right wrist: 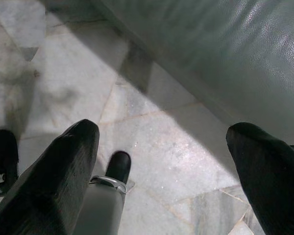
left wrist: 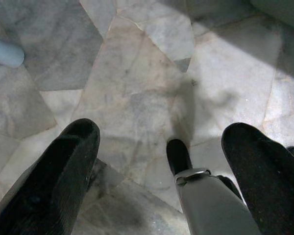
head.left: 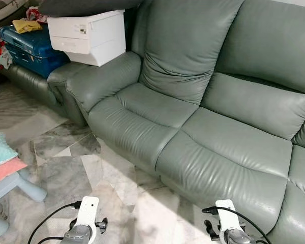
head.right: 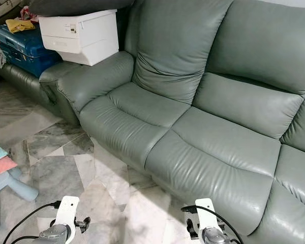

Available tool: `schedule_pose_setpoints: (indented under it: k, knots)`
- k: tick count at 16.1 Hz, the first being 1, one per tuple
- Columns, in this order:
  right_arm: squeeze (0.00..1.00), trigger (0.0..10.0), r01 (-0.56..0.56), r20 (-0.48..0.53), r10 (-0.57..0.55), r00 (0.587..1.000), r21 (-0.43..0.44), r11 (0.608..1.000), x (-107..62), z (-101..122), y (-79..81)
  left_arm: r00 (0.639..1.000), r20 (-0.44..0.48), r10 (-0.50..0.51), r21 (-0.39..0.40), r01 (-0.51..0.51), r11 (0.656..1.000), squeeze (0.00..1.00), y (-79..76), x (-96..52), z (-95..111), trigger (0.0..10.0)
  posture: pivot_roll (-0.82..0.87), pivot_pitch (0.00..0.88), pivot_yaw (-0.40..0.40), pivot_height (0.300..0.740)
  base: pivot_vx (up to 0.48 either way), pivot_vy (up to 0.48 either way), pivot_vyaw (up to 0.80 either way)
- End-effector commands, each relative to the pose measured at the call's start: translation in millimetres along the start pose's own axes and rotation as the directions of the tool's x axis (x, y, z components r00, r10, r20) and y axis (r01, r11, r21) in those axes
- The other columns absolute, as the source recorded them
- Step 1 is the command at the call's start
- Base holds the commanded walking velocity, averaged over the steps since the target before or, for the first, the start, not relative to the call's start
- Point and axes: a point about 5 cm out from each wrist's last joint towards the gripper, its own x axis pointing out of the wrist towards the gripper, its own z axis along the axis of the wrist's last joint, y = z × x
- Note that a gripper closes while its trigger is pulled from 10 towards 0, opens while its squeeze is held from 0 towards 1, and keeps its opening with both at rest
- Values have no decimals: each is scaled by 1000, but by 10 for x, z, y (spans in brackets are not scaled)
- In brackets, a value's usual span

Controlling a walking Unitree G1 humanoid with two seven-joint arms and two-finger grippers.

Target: Move the pillow to the sofa

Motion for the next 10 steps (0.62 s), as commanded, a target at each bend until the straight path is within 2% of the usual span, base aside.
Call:
schedule_pose_setpoints:
  k: [1,3,6,7,10]
  knots:
    - [0,10000,-7,1,7,1000,-2,1000,4,16,10,1000,-6,21,-46,-21,999,0,92,-7,-4,10000,-161,0,43,740,0,0,0]
    - [0,10000,-7,0,7,1000,-10,1000,4,16,16,1000,1,23,-12,-23,1000,0,106,-7,12,10000,-160,0,42,740,0,0,0]
    - [0,10000,-8,1,8,1000,-28,1000,4,13,25,1000,5,22,-14,-22,1000,0,109,-5,27,10000,-161,0,42,740,0,0,0]
    - [0,10000,-9,0,9,1000,-30,1000,3,9,27,1000,6,29,17,-29,999,0,105,-4,34,10000,-161,0,43,740,0,0,413]
    - [0,10000,-11,-4,11,1000,-36,999,0,-9,20,1000,6,17,20,-17,1000,0,70,0,37,10000,-161,0,40,740,0,0,800]
